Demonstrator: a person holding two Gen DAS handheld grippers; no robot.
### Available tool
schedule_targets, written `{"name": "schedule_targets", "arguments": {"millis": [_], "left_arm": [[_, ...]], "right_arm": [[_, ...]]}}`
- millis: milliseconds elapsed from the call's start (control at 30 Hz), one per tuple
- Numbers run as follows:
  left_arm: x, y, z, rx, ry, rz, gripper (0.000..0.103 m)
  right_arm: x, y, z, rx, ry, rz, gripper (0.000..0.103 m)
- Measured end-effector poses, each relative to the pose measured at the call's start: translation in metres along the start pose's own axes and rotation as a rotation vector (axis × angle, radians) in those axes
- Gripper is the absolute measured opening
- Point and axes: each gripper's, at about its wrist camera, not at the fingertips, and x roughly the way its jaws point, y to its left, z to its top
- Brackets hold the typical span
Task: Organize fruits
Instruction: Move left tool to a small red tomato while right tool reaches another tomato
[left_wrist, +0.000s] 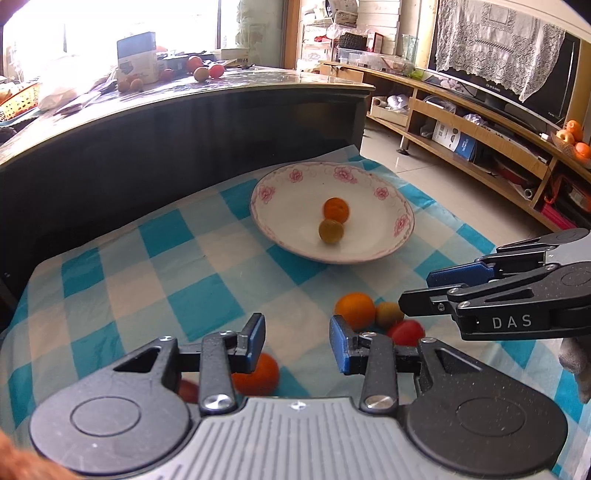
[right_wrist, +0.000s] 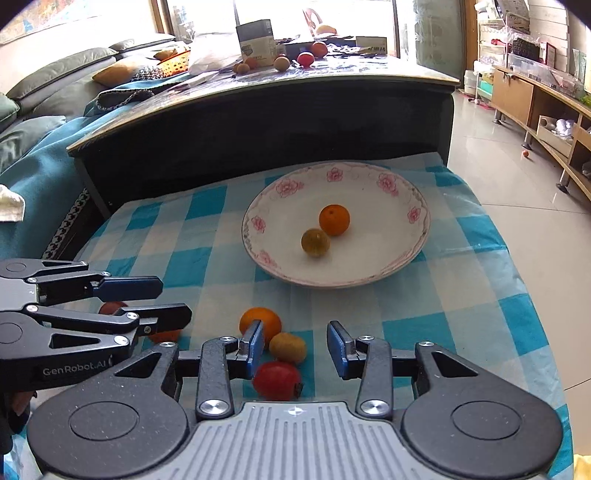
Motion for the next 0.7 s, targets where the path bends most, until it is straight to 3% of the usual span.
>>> {"name": "schedule_targets", "arguments": {"millis": [433, 633, 700], "left_arm": [[-0.025, 0.018, -0.046, -0.077, 0.079, 0.064, 0.051], [-0.030, 0.027, -0.042, -0.053, 0.033, 0.086, 0.054], [-0.036, 0.029, -0.040, -0.024, 0.012, 0.096, 0.059]], "right_arm": [[0.004, 0.011, -0.026, -0.046, 0.085, 0.015, 0.035], [0.008, 0.012, -0.025, -0.049, 0.084, 0.006, 0.038], [0.011, 0.012, -0.025, -0.049, 0.086, 0.000, 0.041]]}}
